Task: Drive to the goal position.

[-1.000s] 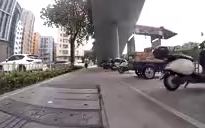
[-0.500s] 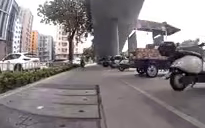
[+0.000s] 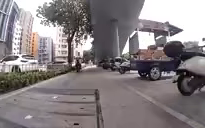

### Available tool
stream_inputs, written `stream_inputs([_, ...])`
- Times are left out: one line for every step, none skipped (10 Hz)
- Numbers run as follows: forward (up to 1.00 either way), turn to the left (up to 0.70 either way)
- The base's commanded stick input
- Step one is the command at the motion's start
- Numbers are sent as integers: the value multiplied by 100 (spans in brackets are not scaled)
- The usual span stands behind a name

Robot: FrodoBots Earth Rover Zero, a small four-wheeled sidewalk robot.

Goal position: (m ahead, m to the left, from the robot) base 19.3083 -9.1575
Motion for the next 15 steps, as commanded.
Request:
stream_inputs([45,0])
stream_inputs([45,0])
stream_inputs([45,0])
stream_inputs([45,0])
stream_inputs([45,0])
stream_inputs([45,0])
stream_inputs([45,0])
stream_inputs([45,0])
stream_inputs([45,0])
stream_inputs([45,0])
stream_inputs([45,0])
stream_inputs([45,0])
stream_inputs([45,0])
stream_inputs([45,0])
stream_inputs([45,0])
